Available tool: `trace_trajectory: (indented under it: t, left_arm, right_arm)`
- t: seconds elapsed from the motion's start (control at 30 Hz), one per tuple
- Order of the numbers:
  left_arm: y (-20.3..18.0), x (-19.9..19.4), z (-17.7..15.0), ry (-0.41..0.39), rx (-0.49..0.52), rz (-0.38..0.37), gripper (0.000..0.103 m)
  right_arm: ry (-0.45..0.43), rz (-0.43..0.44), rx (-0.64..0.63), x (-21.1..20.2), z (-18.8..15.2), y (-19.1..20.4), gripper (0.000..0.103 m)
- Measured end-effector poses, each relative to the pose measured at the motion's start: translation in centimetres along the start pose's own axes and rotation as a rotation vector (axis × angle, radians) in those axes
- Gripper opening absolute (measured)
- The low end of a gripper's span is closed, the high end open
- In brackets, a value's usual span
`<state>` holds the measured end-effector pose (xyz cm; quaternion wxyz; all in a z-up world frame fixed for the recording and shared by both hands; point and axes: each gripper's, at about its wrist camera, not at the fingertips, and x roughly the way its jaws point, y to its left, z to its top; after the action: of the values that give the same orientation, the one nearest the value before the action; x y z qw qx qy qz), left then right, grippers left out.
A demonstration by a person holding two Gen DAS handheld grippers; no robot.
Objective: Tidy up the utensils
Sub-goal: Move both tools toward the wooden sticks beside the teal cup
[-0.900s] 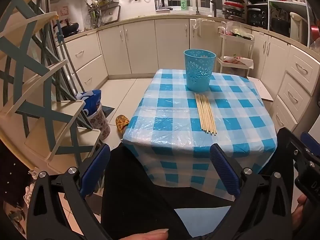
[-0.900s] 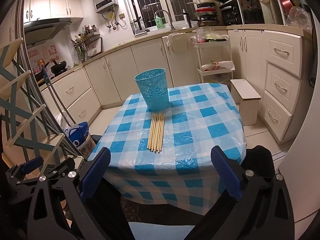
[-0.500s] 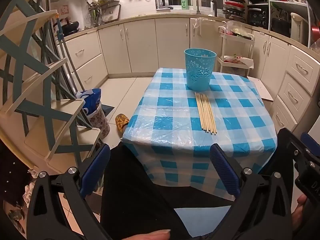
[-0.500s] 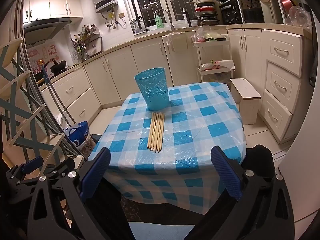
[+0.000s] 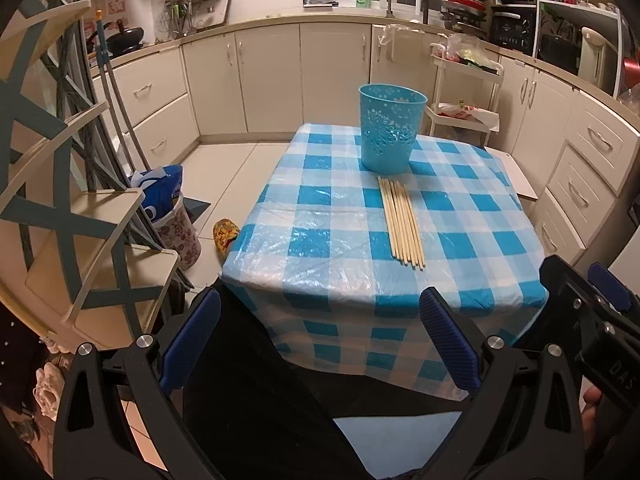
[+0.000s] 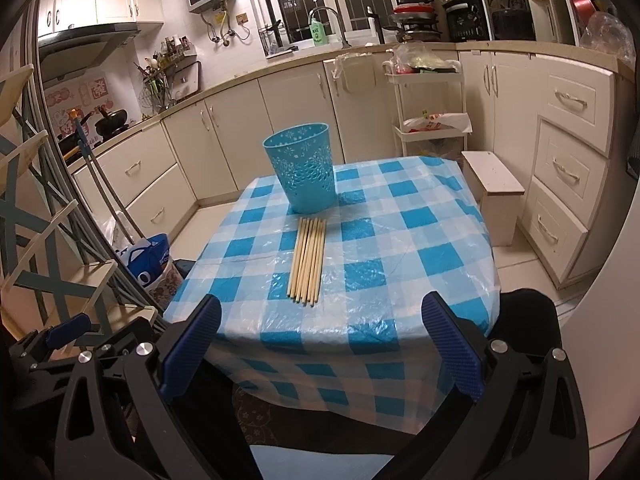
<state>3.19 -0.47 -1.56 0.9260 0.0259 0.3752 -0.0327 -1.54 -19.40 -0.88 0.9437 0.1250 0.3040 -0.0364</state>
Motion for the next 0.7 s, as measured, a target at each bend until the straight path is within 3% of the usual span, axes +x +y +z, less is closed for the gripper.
trace_trajectory:
  t: [0.3,0.7]
  left_arm:
    - [-0.3,-1.4,3.2,-0.09,-0.021,-0.006,0.096]
    - [0.6,-4.3,2.4,-0.136,-0.046,0.01,0.096]
  right_arm:
    - [-0.067,0.043,0.028,-2.1,3.2,0.3,0.096]
    - [-0.148,0.018,-0.017,-5.8,2.3,1.5,0.096]
